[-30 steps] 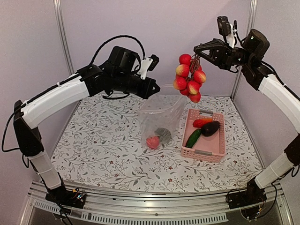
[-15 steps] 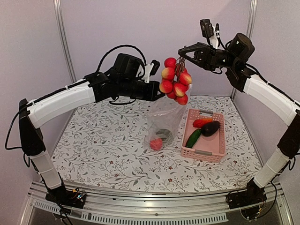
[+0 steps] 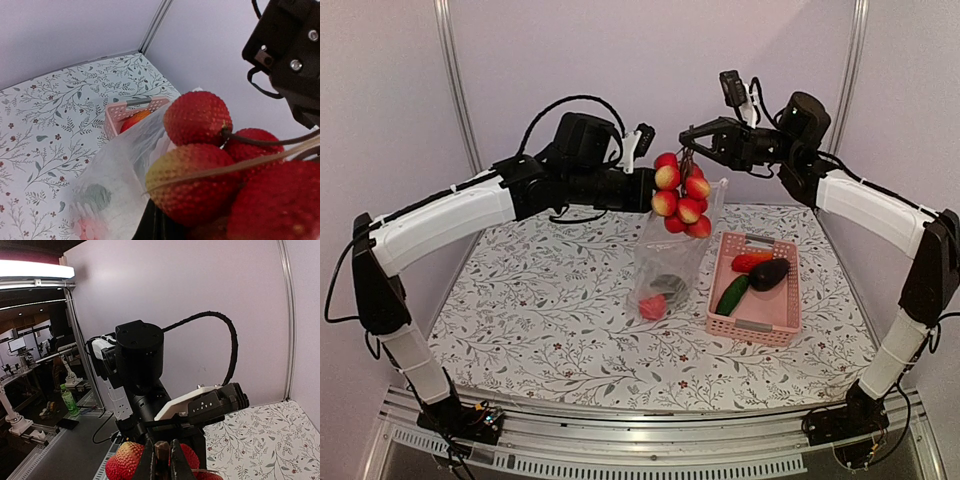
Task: Place the food in the zip-top bag and seal the zipper
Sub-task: Place the fake fruit in the zipper food storage bag.
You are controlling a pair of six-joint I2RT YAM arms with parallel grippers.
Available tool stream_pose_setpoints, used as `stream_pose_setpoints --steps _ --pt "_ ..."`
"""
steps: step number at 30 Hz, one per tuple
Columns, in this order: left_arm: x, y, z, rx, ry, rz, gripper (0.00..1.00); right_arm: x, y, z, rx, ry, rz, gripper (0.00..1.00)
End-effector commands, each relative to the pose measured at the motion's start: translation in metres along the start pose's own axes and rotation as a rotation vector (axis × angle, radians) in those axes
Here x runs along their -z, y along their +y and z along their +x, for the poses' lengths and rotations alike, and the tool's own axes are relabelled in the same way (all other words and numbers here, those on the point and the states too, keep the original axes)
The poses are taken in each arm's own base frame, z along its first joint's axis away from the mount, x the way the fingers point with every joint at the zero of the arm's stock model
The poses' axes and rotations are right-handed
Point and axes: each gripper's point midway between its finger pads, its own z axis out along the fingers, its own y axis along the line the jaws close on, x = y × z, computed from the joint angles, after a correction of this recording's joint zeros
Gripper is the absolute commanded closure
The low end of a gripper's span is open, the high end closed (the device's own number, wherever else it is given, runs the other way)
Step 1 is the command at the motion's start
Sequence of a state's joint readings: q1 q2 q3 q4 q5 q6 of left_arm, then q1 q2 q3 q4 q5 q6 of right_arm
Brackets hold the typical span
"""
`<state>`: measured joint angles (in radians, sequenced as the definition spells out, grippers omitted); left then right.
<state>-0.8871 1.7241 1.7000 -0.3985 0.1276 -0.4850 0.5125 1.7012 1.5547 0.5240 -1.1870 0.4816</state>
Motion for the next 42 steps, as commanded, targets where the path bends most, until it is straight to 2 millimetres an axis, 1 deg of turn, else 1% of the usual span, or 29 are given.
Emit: stream_pose_setpoints --steps 1,4,11,12,16,18,22,26,31,34,38,42 --pt "0.015 -0.007 -0.013 0.006 -0.055 0.027 1.0 0.003 -0.002 0.01 0.038 -0.004 0.042 1.0" --pt "0.017 -0.003 -0.013 0.012 -0.061 0.021 1.0 0.007 0.0 0.015 0.051 -0.004 0.072 1.0" --pt "0.022 0.003 -0.013 0.011 -0.072 -0.003 1.0 0.015 -0.005 0.028 0.038 0.014 0.178 1.0" --pt "0.022 0.004 -0.013 0.011 -0.074 -0.005 1.0 0.017 -0.003 0.03 0.048 0.018 0.187 1.0" --pt "0.024 0.008 -0.013 0.008 -0.084 -0.026 1.0 0.021 0.009 0.036 0.076 0.043 0.187 1.0" --pt "0.023 0.011 -0.013 0.006 -0.085 -0.035 1.0 0.021 0.02 0.037 0.097 0.051 0.171 1.0" --pt "0.017 0.014 -0.01 0.012 -0.077 -0.039 1.0 0.013 0.047 0.041 0.147 0.09 0.095 1.0" --pt "0.012 0.01 -0.009 0.019 -0.067 -0.012 1.0 0.004 0.055 0.044 0.168 0.104 0.065 1.0" --pt "0.006 0.005 -0.004 0.029 -0.037 0.019 1.0 -0.003 0.056 0.044 0.207 0.114 0.047 1.0" --pt "0.008 0.006 -0.005 0.028 -0.035 0.012 1.0 -0.006 0.055 0.049 0.196 0.123 0.04 1.0" --pt "0.014 0.005 -0.008 0.018 -0.049 0.012 1.0 -0.006 0.043 0.055 0.18 0.128 0.088 1.0" --pt "0.017 -0.001 -0.006 0.002 -0.039 0.041 1.0 -0.006 0.022 0.053 0.162 0.121 0.182 1.0"
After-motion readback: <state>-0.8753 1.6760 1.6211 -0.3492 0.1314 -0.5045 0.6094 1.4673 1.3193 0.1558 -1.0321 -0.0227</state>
